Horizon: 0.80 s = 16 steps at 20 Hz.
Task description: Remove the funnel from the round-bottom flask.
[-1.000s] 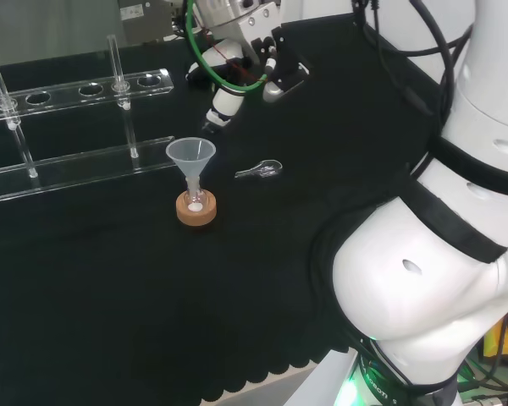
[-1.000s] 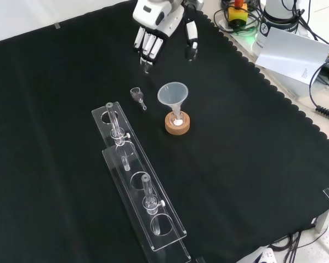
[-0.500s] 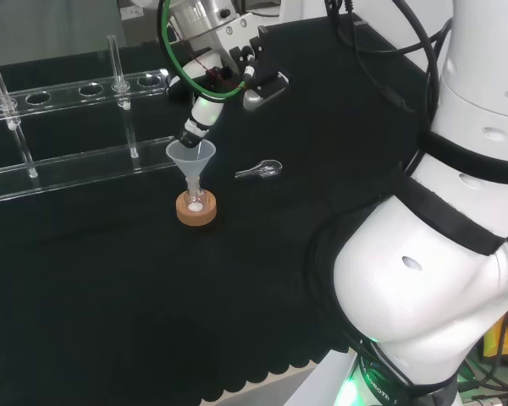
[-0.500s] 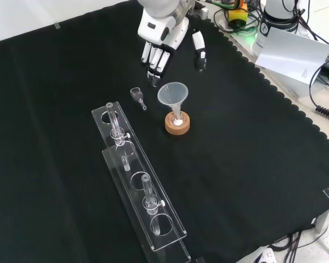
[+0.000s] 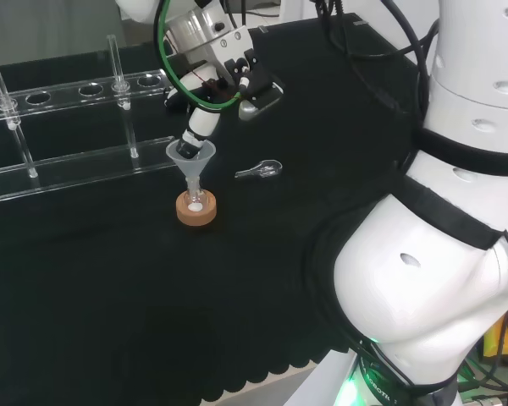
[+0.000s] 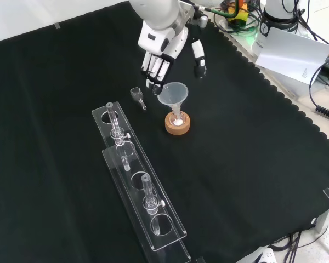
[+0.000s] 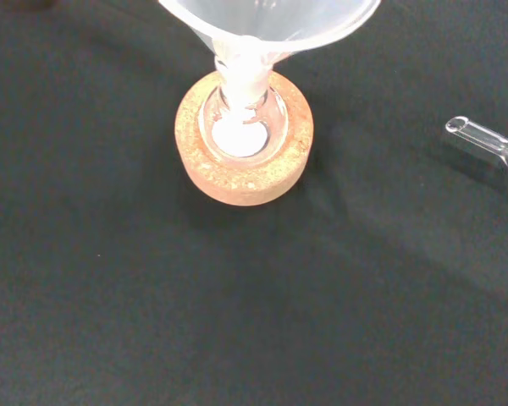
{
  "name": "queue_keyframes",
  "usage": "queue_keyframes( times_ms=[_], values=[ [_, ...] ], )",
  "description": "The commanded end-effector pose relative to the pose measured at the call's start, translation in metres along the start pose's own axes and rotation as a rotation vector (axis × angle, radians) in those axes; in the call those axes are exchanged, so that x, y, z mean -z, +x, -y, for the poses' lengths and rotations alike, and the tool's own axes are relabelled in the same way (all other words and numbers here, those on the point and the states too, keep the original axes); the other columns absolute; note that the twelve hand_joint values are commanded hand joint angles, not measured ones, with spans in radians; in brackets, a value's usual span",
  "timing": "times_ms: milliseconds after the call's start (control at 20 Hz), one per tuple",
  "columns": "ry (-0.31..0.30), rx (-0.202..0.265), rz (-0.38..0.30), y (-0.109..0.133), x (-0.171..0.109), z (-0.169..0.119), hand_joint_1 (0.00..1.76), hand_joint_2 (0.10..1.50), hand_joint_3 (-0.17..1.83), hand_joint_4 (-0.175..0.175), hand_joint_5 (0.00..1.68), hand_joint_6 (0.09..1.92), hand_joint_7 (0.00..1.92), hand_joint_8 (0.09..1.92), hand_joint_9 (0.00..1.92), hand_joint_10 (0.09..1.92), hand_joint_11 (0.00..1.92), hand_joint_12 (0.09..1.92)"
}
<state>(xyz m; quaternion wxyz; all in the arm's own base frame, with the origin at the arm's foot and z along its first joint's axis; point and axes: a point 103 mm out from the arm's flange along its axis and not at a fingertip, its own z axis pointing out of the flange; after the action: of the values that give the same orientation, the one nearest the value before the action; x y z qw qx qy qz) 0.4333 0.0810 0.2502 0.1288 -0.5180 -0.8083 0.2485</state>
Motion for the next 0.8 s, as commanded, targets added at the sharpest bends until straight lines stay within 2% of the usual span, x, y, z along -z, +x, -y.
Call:
queue_keyframes(
  times_ms=[50, 350, 800],
  values=[
    [-0.004, -0.011, 0.015, -0.007, -0.005, -0.008, 0.54, 0.72, 0.24, -0.053, 0.11, 0.09, 0.0, 0.57, 0.38, 0.09, 0.25, 1.42],
    [-0.013, -0.006, 0.008, -0.011, -0.012, -0.016, 0.56, 0.73, 0.22, -0.052, 0.12, 0.09, 0.0, 0.52, 0.36, 0.09, 0.2, 1.43],
    [-0.014, 0.019, -0.015, -0.005, -0.024, -0.029, 0.57, 0.75, 0.19, -0.053, 0.15, 0.09, 0.0, 0.61, 0.44, 0.09, 0.21, 1.44]
  ],
)
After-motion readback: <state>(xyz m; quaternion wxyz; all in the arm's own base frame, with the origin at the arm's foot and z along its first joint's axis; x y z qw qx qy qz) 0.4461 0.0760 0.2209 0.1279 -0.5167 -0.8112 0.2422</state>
